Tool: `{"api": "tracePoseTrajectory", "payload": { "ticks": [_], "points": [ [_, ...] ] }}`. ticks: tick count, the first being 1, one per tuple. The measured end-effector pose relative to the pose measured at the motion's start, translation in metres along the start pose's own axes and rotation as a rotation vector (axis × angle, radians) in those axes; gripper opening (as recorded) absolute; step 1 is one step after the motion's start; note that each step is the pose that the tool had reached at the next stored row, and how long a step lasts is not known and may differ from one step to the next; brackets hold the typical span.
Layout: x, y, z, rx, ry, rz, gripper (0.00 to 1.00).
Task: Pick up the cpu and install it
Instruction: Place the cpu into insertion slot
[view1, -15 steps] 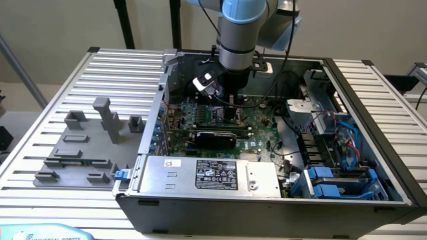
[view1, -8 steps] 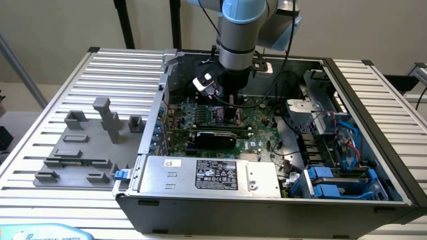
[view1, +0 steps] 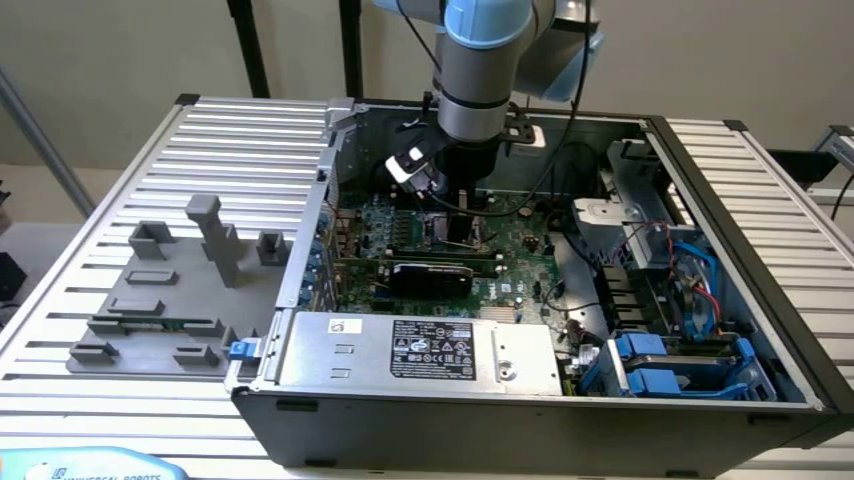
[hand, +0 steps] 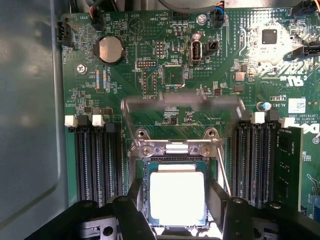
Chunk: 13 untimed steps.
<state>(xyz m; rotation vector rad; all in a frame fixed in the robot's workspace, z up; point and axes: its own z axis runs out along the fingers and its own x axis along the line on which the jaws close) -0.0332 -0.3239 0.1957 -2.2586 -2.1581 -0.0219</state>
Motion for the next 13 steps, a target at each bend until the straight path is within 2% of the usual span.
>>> {"api": "tracePoseTrajectory", "payload": {
  "ticks": [6,13],
  "points": [
    [0.0,-0.0001,-0.0011,0.0008,-0.0007,0.0,0.62],
    [0.0,0.0001,-0.0106,0.0049,-0.0007,0.0,0.62]
  ]
}}
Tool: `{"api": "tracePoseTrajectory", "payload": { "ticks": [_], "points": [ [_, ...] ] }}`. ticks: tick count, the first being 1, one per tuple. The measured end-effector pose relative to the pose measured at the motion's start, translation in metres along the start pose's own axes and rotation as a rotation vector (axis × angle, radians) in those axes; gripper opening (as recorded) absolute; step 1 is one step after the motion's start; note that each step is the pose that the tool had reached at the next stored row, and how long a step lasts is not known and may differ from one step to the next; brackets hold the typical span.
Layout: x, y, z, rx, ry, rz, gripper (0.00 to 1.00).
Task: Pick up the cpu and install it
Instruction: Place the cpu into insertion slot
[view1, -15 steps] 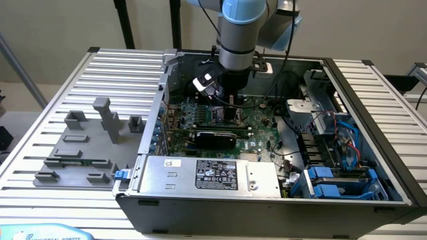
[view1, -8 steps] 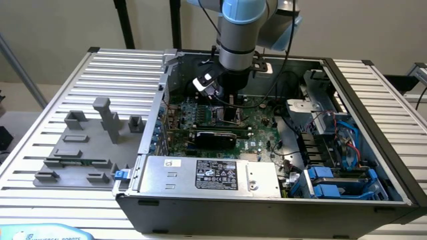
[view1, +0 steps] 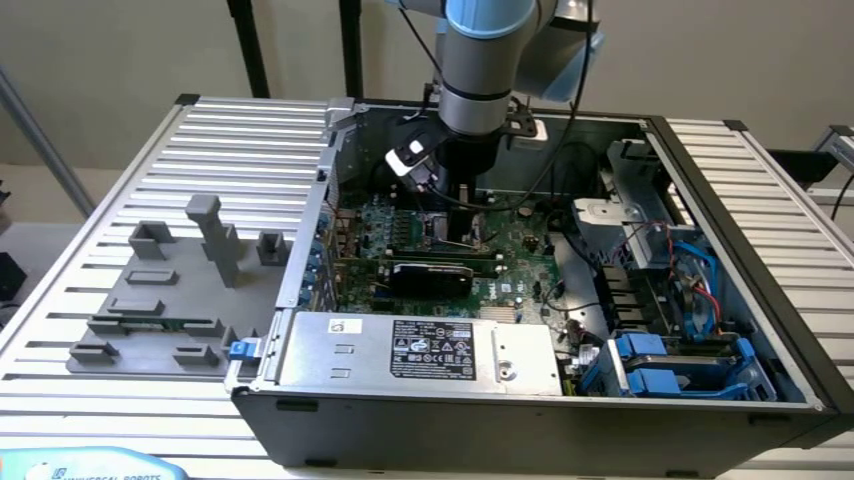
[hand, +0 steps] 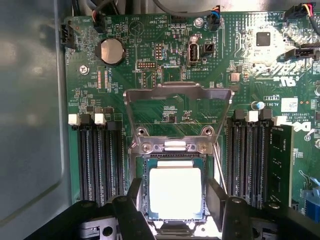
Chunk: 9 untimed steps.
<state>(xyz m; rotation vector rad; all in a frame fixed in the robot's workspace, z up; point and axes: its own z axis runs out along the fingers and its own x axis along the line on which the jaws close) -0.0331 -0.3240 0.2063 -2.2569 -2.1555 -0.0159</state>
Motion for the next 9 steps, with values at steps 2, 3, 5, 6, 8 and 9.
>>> {"api": "tracePoseTrajectory", "payload": {
  "ticks": [2,3,5,6,8,9],
  "points": [
    [0.0,0.0,-0.0032,0.0016,-0.0002,0.0,0.62],
    [0.0001,0.0,-0.0046,0.0021,-0.0001,0.0,0.62],
    [0.0002,0.0,-0.0067,0.0028,-0.0001,0.0,0.6],
    [0.0002,0.0,-0.0073,0.003,-0.0002,0.0,0.54],
    [0.0002,0.0,-0.0077,0.0029,0.0001,0.001,0.47],
    [0.0002,0.0,-0.008,0.0029,0.0,0.001,0.42]
  ]
}}
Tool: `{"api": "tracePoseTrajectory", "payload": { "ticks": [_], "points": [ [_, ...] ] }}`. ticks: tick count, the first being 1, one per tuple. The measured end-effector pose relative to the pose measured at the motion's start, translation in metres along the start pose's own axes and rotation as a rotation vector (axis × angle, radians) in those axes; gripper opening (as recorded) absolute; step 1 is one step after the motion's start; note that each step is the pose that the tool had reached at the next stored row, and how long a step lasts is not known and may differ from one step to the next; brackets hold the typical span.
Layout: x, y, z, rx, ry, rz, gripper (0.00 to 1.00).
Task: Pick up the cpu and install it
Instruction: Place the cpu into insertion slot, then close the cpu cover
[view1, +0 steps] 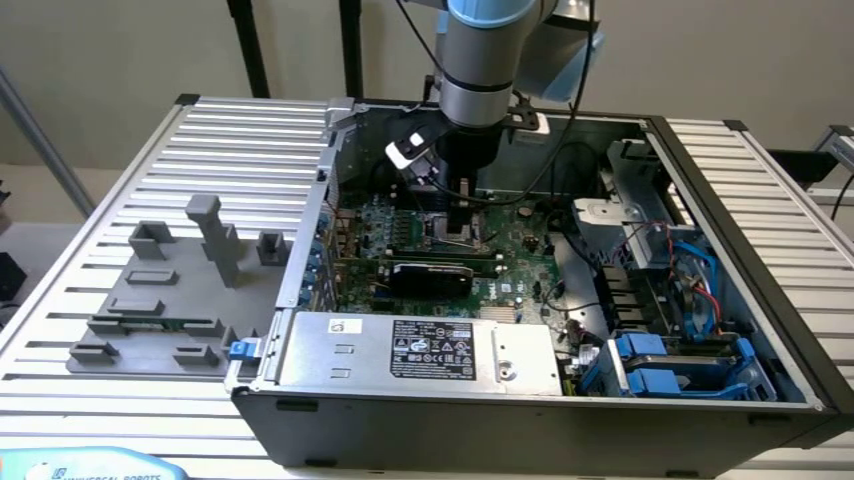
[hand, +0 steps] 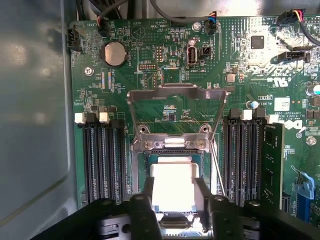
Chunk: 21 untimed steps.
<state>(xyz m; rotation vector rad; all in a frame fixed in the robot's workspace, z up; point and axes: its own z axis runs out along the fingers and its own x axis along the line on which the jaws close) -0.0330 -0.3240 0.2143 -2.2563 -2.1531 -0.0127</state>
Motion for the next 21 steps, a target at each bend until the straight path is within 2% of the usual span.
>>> {"api": "tracePoseTrajectory", "payload": {
  "ticks": [1,2,5,6,7,8,21],
  "points": [
    [0.0,0.0,-0.0001,0.0,0.0,0.0,0.36],
    [0.0,0.0,-0.0001,0.0,0.0,0.0,0.36],
    [0.0,0.0,-0.0002,0.0001,-0.0001,0.0,0.18],
    [0.0,0.0,-0.0002,0.0,0.0,0.0,0.18],
    [0.0,0.0,-0.0001,0.0,0.0,0.0,0.12],
    [0.0,0.0,-0.0002,0.0001,-0.0001,0.0,0.11],
    [0.0,0.0,-0.0001,-0.0004,0.0002,0.0,0.11]
  ]
}}
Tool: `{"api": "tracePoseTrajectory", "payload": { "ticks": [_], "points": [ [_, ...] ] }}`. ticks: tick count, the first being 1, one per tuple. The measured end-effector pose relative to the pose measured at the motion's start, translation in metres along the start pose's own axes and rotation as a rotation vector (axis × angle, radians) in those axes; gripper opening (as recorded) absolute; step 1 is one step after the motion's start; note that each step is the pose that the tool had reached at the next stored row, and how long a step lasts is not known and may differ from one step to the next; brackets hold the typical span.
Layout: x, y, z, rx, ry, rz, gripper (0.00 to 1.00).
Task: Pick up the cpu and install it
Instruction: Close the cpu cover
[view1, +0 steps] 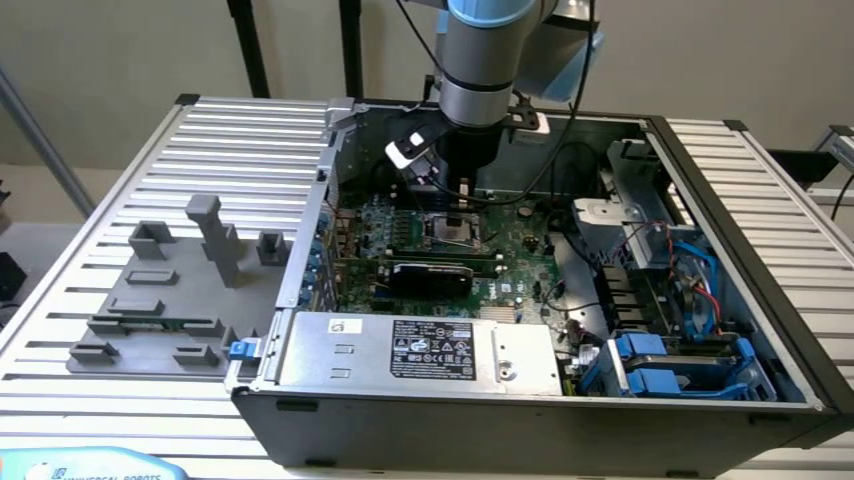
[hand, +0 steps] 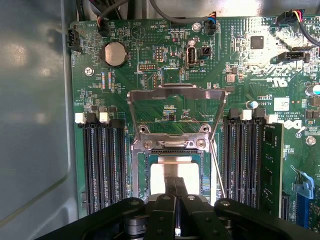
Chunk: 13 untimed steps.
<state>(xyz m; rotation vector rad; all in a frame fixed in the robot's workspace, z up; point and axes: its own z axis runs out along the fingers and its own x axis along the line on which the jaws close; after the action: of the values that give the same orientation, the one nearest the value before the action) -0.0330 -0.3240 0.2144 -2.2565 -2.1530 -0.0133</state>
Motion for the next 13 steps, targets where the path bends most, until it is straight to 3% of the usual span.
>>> {"api": "tracePoseTrajectory", "payload": {
  "ticks": [6,13],
  "points": [
    [0.0,0.0029,-0.0023,0.0015,0.0,0.0,0.11],
    [-0.004,0.0179,-0.0216,0.0186,0.0001,0.0,0.11]
  ]
}}
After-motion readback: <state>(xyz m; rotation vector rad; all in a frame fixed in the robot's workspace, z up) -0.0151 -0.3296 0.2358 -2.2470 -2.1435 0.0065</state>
